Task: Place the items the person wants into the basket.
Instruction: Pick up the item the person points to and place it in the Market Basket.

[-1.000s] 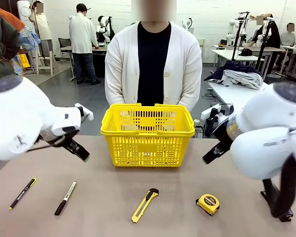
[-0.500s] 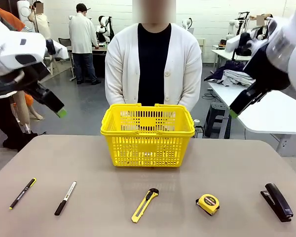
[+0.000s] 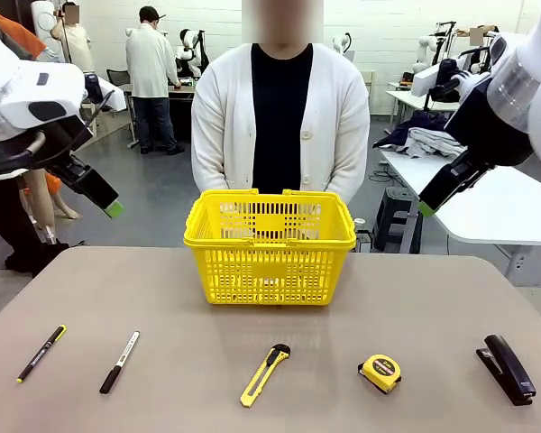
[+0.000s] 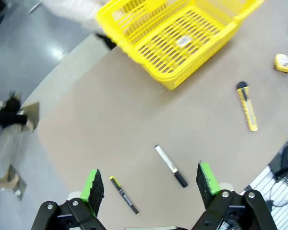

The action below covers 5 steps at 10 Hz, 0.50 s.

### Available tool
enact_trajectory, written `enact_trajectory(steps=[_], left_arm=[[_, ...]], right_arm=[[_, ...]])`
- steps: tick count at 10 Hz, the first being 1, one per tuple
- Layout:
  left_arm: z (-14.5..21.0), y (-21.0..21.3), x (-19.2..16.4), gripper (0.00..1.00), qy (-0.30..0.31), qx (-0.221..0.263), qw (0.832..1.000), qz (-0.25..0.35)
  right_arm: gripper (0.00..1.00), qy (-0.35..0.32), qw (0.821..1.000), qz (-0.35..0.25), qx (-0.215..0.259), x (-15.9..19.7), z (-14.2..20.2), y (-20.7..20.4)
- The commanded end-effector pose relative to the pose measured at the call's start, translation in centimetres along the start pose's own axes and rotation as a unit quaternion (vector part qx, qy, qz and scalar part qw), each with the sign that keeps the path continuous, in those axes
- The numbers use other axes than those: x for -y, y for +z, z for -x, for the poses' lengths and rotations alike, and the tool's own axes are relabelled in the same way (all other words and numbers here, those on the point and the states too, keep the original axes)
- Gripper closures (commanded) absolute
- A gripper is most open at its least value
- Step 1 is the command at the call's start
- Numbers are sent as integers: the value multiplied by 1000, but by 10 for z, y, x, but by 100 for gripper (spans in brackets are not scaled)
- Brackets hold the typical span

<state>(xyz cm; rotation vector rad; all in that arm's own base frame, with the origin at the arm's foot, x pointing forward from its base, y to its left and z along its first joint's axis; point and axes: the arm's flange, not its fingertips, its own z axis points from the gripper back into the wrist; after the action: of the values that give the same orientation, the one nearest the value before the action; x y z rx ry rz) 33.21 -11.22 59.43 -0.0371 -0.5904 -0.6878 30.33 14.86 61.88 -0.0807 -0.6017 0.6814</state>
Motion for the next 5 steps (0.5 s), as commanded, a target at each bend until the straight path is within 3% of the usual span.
enact_trajectory(steps=[1,3,5], left_arm=[[26,15,-52,0,-41,72,984,155],[68,34,-100,0,-54,128,963,232],[105,42,-132,0,-35,163,958,233]], right_arm=[[0,35,986,-120,109,37,51,3],[0,29,966,-168,192,71,115,13],[0,-16,962,-156,222,102,164,15]])
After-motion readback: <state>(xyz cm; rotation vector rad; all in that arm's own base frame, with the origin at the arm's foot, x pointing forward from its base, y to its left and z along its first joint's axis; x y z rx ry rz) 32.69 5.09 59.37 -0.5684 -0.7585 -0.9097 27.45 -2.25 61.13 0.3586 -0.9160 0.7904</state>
